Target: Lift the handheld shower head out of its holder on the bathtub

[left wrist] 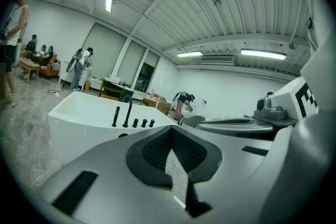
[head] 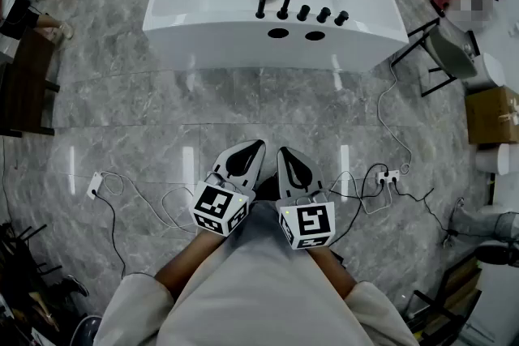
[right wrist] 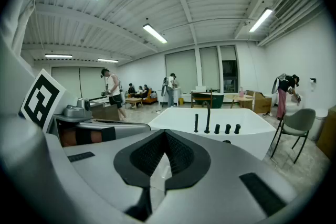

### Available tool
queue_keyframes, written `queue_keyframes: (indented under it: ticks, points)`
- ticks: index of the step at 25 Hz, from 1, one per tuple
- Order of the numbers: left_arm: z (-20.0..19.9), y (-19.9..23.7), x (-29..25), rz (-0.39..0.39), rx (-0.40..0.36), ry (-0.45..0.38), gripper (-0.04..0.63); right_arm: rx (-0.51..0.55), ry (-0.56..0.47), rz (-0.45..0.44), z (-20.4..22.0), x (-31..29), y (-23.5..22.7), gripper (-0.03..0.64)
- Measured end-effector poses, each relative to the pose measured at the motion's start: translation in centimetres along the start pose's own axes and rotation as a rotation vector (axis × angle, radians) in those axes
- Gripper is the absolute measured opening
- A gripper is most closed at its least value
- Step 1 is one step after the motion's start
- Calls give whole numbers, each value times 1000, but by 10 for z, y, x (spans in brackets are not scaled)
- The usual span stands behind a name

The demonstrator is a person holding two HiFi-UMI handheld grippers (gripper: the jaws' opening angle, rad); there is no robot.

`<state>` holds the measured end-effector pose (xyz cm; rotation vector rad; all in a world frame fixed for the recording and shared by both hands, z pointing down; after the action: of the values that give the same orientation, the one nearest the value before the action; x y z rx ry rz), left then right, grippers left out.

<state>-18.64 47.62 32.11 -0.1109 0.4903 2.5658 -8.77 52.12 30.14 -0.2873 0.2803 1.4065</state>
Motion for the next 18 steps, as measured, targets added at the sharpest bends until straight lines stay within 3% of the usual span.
queue_keyframes:
  ticks: [10,18]
  points:
    - [-8,-1,-18,-10,17,-29,6,-9,-14,-32,-6,-9,-18,18]
    - [-22,-14,-44,2,-100,-46,6,-92,-57,-137,-17,-20,-35,18]
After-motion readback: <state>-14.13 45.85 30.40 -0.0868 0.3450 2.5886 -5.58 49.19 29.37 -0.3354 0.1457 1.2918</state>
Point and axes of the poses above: the fingertips, and each gripper's own axes: x backward along the fingers, y to its left, z out of its underside, the point moved 6 cm from there along x, backward along the fingers, and after that the axes turned 3 degrees about z, right-handed, at the moved point
